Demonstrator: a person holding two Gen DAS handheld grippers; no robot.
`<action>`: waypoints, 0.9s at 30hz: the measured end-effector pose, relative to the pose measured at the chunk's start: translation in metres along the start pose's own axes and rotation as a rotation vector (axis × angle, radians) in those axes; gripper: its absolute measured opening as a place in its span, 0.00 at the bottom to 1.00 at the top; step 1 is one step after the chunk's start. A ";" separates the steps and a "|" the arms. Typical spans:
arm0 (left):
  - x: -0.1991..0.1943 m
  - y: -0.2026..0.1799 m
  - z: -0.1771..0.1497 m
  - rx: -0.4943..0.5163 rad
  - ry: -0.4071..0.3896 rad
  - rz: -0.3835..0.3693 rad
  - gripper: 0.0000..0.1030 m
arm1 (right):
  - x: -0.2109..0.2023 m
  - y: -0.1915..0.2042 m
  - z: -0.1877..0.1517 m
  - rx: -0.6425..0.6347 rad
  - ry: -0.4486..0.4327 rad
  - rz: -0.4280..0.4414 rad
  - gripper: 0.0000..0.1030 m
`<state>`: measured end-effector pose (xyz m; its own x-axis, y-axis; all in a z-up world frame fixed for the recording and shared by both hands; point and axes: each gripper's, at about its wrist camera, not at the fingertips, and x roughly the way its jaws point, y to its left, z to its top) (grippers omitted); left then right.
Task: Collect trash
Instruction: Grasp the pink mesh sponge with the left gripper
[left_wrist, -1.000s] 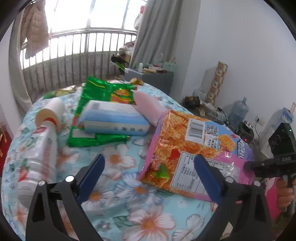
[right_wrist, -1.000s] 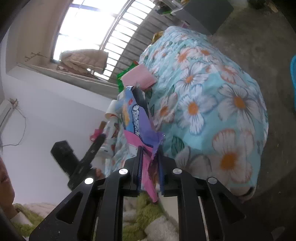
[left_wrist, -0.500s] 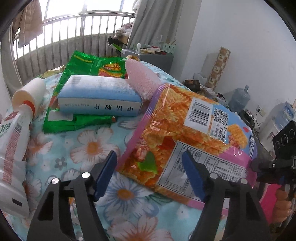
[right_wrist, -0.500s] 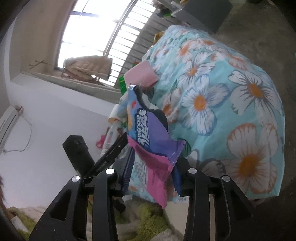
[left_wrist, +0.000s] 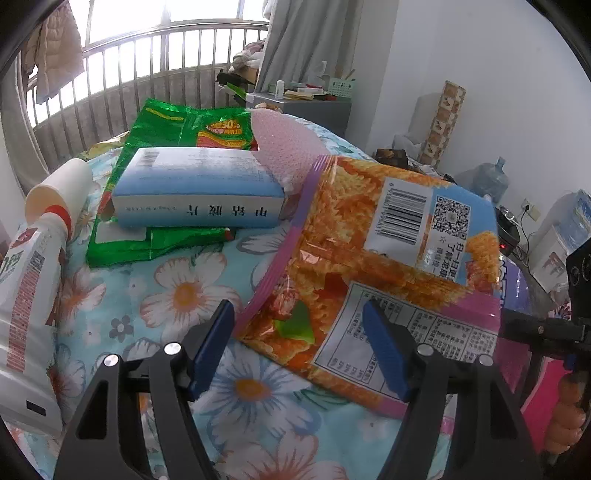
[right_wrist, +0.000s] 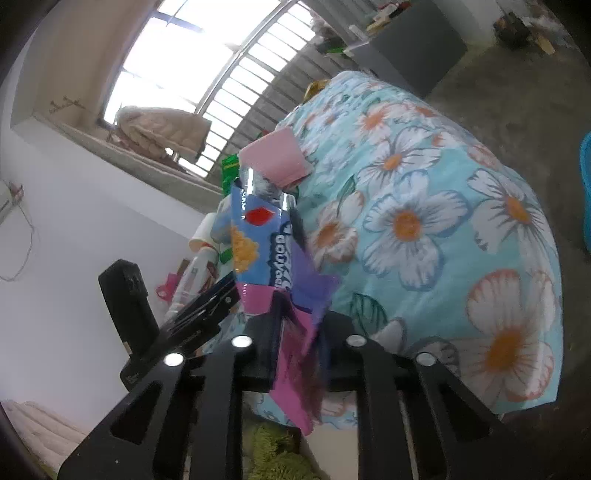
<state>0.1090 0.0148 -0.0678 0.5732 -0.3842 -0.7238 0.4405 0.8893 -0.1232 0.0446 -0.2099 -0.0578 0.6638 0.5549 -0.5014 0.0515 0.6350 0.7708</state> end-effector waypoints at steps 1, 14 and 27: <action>-0.001 0.000 0.001 -0.003 0.000 -0.001 0.68 | -0.003 -0.004 0.001 0.013 -0.008 0.016 0.08; -0.018 0.004 0.039 -0.056 -0.084 -0.041 0.71 | -0.079 -0.045 0.019 0.114 -0.201 0.192 0.06; 0.026 -0.004 0.113 -0.080 -0.039 -0.024 0.90 | -0.094 -0.071 0.024 0.191 -0.264 0.086 0.06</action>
<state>0.1996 -0.0270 -0.0091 0.5900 -0.4136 -0.6935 0.3988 0.8961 -0.1951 -0.0034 -0.3198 -0.0557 0.8410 0.4275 -0.3316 0.1091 0.4663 0.8779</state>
